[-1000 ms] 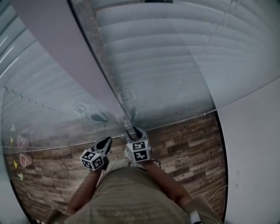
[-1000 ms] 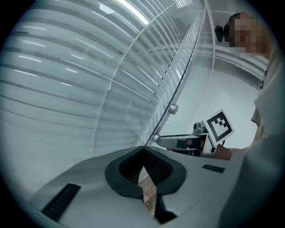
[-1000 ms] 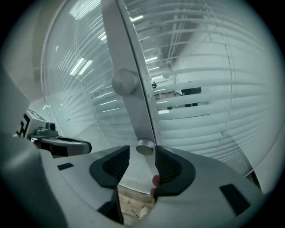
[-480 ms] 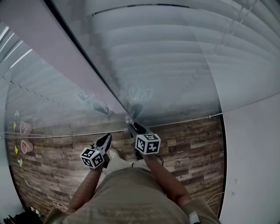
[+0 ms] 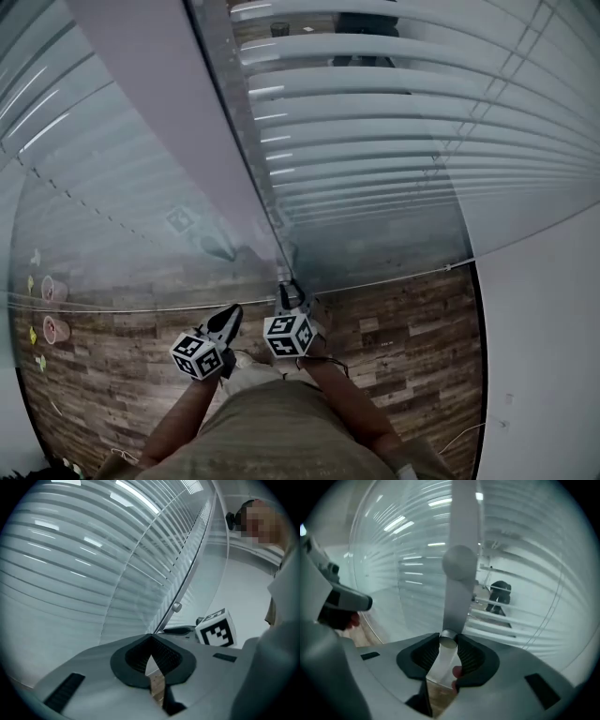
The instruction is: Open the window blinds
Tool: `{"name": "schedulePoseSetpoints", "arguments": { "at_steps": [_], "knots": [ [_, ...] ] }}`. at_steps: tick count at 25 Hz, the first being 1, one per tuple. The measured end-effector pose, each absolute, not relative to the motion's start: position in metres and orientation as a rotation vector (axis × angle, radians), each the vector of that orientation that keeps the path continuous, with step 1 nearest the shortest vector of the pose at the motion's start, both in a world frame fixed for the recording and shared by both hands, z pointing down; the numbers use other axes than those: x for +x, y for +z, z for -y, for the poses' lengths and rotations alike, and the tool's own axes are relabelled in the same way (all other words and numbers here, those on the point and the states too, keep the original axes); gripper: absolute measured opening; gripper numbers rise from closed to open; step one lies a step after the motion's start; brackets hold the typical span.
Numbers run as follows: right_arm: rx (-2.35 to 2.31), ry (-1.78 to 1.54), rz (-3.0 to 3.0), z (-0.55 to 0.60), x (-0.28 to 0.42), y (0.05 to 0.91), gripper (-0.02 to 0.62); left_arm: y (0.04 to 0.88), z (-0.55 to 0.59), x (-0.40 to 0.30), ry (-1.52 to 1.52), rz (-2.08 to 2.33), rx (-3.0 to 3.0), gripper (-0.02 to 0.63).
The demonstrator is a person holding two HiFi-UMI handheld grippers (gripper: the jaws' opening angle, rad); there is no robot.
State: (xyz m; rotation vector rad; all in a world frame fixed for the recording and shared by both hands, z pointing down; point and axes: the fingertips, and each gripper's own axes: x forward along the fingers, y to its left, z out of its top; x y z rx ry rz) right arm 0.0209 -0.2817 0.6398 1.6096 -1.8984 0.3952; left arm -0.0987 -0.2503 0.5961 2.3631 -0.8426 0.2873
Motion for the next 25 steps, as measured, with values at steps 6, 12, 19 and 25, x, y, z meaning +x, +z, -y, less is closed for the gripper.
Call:
{"name": "schedulePoseSetpoints", "arguments": {
  "at_steps": [6,12,19,25],
  "knots": [
    [1.61,0.358,1.854,0.28,0.023,0.643,0.127,0.575,0.242,-0.083,0.285,0.76,2.443,0.012],
    [1.649,0.357,1.943,0.27,0.021,0.631,0.129,0.576,0.236,-0.095,0.283,0.754,2.447,0.012],
    [1.792,0.331,2.066,0.266,0.031,0.532,0.152,0.559,0.251,-0.109,0.268,0.747,2.435,0.012],
    [1.807,0.134,2.071,0.273,0.024,0.496,0.152,0.559,0.251,-0.11,0.239,0.73,2.432,0.012]
  ]
}}
